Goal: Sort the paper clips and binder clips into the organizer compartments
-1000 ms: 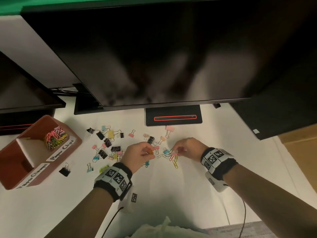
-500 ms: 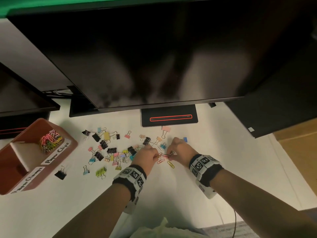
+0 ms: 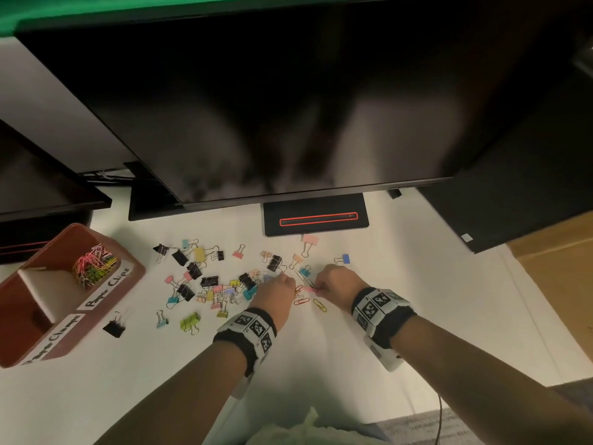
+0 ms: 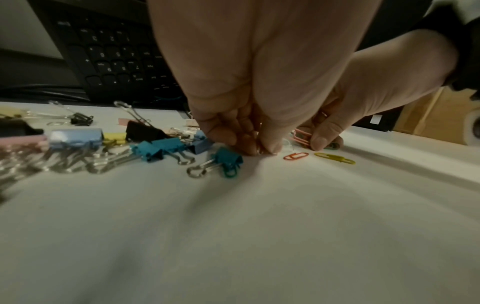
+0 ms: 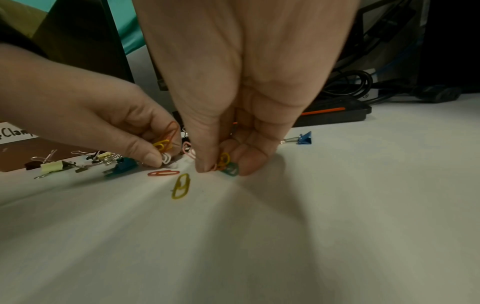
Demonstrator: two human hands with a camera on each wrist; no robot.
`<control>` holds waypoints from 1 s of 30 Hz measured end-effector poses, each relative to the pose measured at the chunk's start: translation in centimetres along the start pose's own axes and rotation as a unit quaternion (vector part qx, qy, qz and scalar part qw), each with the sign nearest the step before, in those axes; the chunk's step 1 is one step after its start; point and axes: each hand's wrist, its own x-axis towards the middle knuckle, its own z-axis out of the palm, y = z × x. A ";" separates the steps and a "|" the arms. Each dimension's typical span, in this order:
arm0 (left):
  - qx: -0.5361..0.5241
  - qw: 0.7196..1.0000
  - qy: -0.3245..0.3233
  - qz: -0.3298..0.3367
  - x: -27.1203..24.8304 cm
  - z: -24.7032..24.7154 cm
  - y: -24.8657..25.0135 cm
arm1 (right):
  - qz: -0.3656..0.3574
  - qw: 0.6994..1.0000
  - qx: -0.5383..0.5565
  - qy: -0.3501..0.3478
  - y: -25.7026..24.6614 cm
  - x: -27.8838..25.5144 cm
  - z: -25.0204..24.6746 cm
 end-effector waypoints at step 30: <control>-0.316 0.863 0.241 -0.313 -17.9 -12.9 -29.3 | -0.153 0.984 0.088 0.015 -37.3 14.6 0.9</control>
